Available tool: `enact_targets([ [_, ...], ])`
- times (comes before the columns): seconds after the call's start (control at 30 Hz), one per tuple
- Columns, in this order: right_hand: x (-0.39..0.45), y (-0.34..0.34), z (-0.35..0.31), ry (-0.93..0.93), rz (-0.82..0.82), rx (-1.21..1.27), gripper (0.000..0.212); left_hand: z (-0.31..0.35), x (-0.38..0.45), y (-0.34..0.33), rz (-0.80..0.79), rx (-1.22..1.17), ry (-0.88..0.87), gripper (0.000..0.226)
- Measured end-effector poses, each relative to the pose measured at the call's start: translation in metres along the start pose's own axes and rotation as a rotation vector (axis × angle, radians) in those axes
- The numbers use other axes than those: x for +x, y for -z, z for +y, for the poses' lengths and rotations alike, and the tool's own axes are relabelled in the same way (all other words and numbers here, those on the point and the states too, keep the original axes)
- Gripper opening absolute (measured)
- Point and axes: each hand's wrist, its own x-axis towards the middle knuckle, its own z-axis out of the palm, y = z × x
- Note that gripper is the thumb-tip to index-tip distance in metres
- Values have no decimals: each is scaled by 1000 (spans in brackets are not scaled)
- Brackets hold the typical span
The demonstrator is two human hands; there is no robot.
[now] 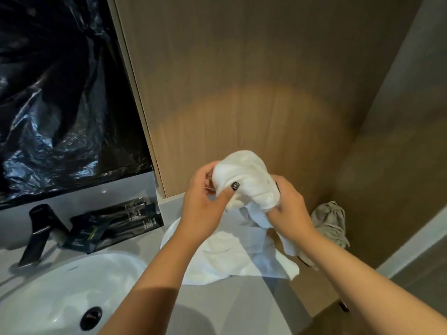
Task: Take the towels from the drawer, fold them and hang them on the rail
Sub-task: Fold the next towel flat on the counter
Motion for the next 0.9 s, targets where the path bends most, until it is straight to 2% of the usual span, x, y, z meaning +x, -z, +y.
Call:
enact_targets([
  [0.07,2,16,7,-43,79,-14,34,-19,-7,-3,5,-48,112,59],
  [0.13,7,32,12,-107,173,-23,33,-49,-21,-7,-20,89,246,65],
  [0.2,8,46,19,-149,229,-63,35,-85,-37,-11,-137,376,364,79],
  [0.27,4,58,24,-177,227,-132,41,-117,-49,-13,-357,765,438,100],
  [0.37,-3,68,29,-207,155,-255,55,-150,-54,-13,-626,1213,409,114],
  [0.43,-10,70,32,-223,108,-303,60,-162,-50,-14,-661,1378,351,106],
  [0.53,-19,73,39,-300,81,-286,58,-163,-35,-15,-630,1522,186,67],
  [0.6,-23,73,43,-376,83,-233,55,-159,-28,-13,-557,1452,191,51],
  [0.73,-21,75,50,-383,102,-244,51,-133,-1,0,-66,912,210,18],
  [0.9,-6,76,50,-310,128,-229,51,-62,55,28,399,534,104,17],
])
